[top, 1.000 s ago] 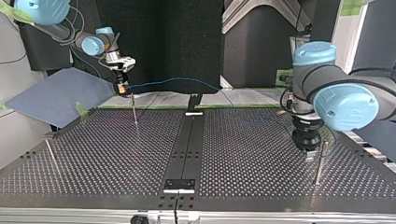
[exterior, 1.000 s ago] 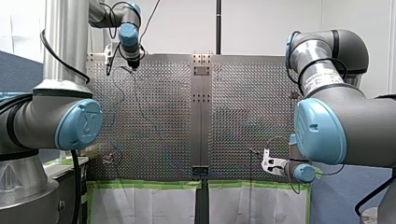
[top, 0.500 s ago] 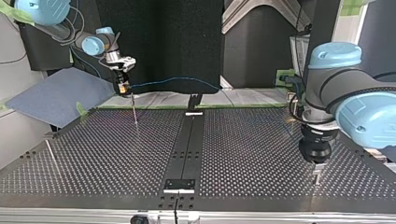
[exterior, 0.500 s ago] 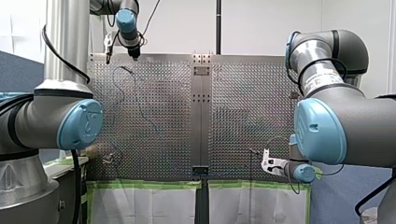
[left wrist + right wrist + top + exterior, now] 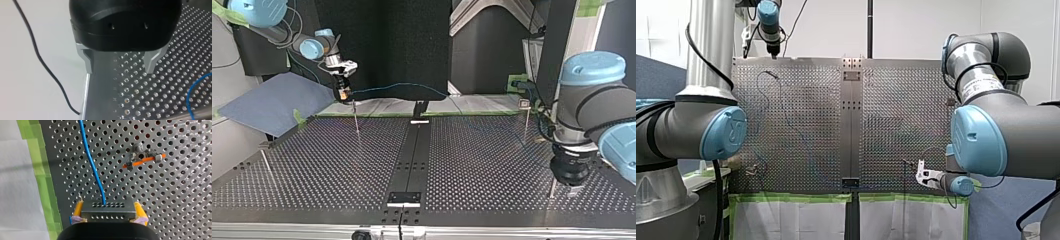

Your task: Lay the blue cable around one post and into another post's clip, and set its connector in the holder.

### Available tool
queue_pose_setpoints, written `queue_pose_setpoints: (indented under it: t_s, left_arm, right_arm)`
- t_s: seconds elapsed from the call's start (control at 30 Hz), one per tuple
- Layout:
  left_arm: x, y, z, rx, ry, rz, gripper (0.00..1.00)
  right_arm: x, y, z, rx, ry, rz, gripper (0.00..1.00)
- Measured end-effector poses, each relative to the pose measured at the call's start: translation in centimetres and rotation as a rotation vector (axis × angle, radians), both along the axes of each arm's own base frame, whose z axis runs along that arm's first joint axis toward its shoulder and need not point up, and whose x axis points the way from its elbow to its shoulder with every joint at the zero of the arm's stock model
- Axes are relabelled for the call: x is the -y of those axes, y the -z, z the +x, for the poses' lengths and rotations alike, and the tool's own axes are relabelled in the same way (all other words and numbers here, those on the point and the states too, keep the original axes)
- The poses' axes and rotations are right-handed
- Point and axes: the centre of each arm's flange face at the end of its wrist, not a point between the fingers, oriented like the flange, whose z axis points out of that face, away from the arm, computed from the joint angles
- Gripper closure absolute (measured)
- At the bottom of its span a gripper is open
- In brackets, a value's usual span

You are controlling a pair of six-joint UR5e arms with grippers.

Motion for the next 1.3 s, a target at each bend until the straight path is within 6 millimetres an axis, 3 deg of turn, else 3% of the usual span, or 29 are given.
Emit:
queue_pose_setpoints:
  t_s: [0.67, 1.1, 1.3]
  left_arm:
    - [0.1, 0.8, 4.4, -0.144, 0.096, -0.075, 0.0]
    - [-0.2, -7.2, -0.7, -0.067, 0.066, -0.089, 0.0]
    - [-0.3, -9.0, -1.8, -0.064, 0.055, -0.088, 0.0]
  right_arm:
    - [0.0, 0.1, 0.0, 0.019, 0.002, 0.008, 0.98]
    - [0.0, 0.1, 0.0, 0.021, 0.003, 0.01, 0.98]
    - [0.0, 0.2, 0.0, 0.024, 0.002, 0.011, 0.98]
